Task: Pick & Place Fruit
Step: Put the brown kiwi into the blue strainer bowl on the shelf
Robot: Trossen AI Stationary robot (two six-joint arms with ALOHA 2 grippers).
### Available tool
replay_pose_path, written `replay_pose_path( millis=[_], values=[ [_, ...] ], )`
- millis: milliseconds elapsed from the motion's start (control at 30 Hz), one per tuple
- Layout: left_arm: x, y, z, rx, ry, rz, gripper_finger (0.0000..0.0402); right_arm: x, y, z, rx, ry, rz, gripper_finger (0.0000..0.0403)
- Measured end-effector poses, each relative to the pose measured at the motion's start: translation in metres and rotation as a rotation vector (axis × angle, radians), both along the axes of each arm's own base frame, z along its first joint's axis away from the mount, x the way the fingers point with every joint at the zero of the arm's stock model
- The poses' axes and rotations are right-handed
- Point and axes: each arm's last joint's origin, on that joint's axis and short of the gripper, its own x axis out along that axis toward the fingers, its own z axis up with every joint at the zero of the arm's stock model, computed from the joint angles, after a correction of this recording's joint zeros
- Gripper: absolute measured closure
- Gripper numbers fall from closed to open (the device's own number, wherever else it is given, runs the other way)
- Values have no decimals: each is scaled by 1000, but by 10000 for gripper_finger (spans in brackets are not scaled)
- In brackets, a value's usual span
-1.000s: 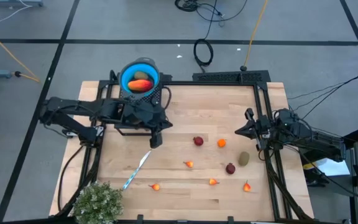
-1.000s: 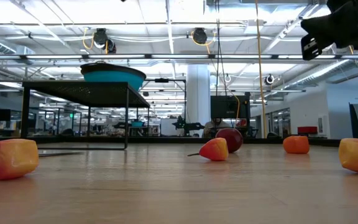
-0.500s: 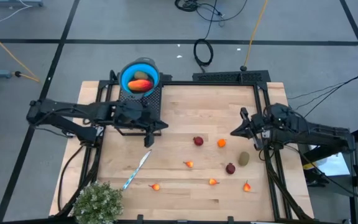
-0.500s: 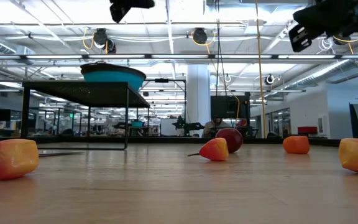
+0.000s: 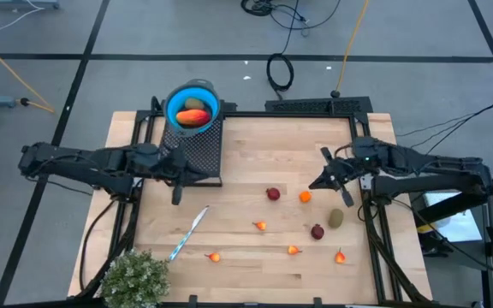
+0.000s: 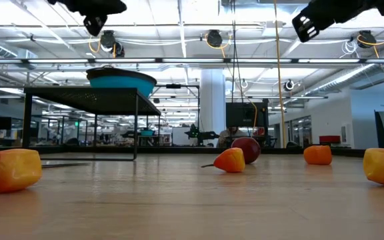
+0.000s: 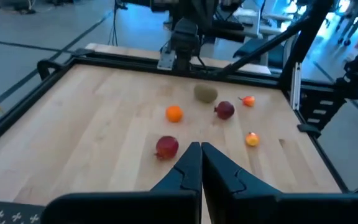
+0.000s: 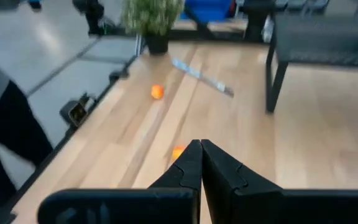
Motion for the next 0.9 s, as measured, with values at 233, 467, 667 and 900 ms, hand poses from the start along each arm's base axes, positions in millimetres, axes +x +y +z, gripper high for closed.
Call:
replay_pose_path(
  millis=[233, 467, 667, 900],
  values=[
    [-26, 1, -14, 10, -39, -4, 400, 22, 9, -2, -16, 187, 24, 403],
    [-46, 2, -29, 2, -83, -3, 393, 42, 25, -9, -28, 384, 97, 403],
    [-59, 1, -38, -23, -122, -72, 397, 54, 38, -11, -50, 563, 162, 403],
    [-71, 2, -51, -2, -151, -80, 398, 66, 51, -10, -86, 694, 231, 403]
  ],
)
